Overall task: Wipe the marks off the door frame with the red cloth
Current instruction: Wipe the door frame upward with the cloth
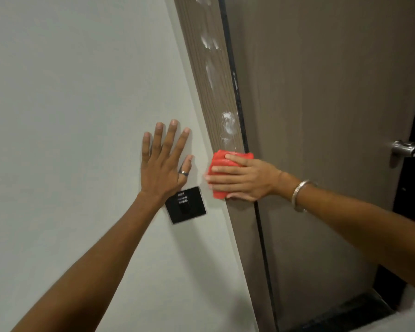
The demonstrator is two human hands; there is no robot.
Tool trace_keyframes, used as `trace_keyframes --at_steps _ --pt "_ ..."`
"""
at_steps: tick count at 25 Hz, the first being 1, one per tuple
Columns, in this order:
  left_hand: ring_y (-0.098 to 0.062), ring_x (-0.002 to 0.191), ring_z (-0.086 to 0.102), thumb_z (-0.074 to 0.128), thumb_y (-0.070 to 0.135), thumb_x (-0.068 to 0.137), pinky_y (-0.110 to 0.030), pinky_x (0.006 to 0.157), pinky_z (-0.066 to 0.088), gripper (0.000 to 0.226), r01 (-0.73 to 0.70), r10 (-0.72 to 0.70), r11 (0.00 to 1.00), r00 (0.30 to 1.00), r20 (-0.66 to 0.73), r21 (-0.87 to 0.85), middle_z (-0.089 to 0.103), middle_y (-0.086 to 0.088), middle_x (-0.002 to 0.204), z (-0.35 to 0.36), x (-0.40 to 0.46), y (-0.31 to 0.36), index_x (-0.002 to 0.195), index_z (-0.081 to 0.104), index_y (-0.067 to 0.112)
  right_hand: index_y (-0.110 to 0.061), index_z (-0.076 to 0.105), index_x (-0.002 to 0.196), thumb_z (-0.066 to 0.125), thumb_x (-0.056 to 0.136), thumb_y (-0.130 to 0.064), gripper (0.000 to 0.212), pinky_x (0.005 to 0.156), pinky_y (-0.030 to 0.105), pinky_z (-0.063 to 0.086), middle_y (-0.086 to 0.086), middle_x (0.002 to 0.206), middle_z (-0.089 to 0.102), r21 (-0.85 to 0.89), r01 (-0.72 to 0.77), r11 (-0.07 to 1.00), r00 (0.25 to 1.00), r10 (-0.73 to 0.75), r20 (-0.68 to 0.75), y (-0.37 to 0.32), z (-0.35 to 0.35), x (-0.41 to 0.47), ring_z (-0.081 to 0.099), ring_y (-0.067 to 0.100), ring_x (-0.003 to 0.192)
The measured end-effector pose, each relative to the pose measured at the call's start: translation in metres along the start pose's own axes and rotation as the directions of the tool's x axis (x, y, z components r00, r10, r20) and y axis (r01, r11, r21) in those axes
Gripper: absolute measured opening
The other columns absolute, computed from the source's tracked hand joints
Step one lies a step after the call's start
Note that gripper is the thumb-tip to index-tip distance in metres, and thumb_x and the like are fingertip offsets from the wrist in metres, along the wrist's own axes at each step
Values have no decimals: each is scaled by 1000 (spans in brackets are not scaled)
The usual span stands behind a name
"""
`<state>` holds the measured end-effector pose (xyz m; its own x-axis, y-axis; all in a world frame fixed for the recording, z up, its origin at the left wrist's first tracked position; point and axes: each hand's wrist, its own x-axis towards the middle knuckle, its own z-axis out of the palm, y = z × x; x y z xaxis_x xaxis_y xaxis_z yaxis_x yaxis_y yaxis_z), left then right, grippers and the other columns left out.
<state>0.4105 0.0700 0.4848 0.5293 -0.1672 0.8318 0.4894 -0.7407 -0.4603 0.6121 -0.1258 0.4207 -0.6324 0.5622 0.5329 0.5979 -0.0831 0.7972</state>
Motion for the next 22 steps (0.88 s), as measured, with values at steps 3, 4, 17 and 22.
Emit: trace_keyframes --at_steps 3,4,17,22 --pt "-33 163 4 38 53 107 -50 131 -1 72 14 -14 1000 999 -47 -11 5 -9 177 -9 23 -30 168 11 26 -26 44 159 52 105 -48 59 133 54 11 5 166 44 37 -332 942 935 334 -115 38 5 34 35 30 157" --pt "-34 163 5 37 53 107 -51 131 0 73 41 -40 998 999 -35 39 1 -8 177 -16 36 -36 168 9 26 -26 44 159 52 105 -48 59 132 56 14 5 166 45 21 -290 957 949 290 -126 45 0 49 37 31 157" --pt "-34 163 3 39 50 106 -54 131 4 75 177 -179 984 980 -85 -25 4 -11 177 -20 96 -30 169 9 23 -29 30 165 39 109 -49 60 134 54 3 1 175 25 -9 -91 996 996 91 -24 156 -42 62 17 27 164" --pt "-34 163 2 34 51 107 -55 131 6 73 211 -213 977 971 -107 -26 3 -12 177 -24 120 -38 169 9 22 -31 30 165 33 111 -46 56 134 57 13 0 175 26 0 119 993 991 -119 62 176 -47 71 17 26 165"
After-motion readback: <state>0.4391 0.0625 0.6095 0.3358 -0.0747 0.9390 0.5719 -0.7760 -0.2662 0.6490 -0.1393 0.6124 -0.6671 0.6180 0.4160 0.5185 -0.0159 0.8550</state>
